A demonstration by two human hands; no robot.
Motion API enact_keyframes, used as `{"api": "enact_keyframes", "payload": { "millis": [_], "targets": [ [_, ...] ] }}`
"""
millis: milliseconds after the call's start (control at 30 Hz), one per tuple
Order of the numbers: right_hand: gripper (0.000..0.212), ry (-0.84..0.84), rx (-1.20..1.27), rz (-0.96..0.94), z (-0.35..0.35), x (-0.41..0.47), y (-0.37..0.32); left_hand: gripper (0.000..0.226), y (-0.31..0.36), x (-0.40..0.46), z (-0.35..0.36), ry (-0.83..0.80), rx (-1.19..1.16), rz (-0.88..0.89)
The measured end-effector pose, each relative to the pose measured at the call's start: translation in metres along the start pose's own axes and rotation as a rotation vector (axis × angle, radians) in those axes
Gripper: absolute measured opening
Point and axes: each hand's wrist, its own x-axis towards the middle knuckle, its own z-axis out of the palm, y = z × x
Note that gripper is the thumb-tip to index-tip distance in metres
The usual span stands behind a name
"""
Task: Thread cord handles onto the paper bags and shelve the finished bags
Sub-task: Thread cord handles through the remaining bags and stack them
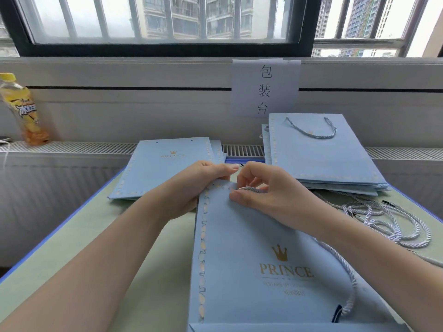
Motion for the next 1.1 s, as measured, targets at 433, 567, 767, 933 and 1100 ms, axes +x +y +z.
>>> {"api": "enact_keyframes", "payload": {
  "millis": [433,567,767,933,1100],
  "targets": [
    [0.034,-0.129,-0.182,-0.004,-0.02,-0.003,-0.001,0.043,0.007,-0.002,-0.005,0.082,0.008,-0.012],
    [0.025,-0.003,-0.105,0.017,-0.018,-0.002,0.005,0.049,0.007,0.0,-0.016,0.24,0.209,0.007],
    [0.036,0.326,-0.032,0.014,-0.032,0.003,0.001,0.049,-0.003,0.008,-0.034,0.294,0.844,-0.066],
    [0.031,0.333,0.187,0.001,-0.032,0.004,-0.001,0.052,-0.008,0.011,-0.022,0.27,1.17,-0.093],
    [0.025,0.246,0.218,-0.049,-0.026,0.002,-0.004,0.023,-0.014,0.012,0.009,0.113,0.809,0.19]
  ]
}}
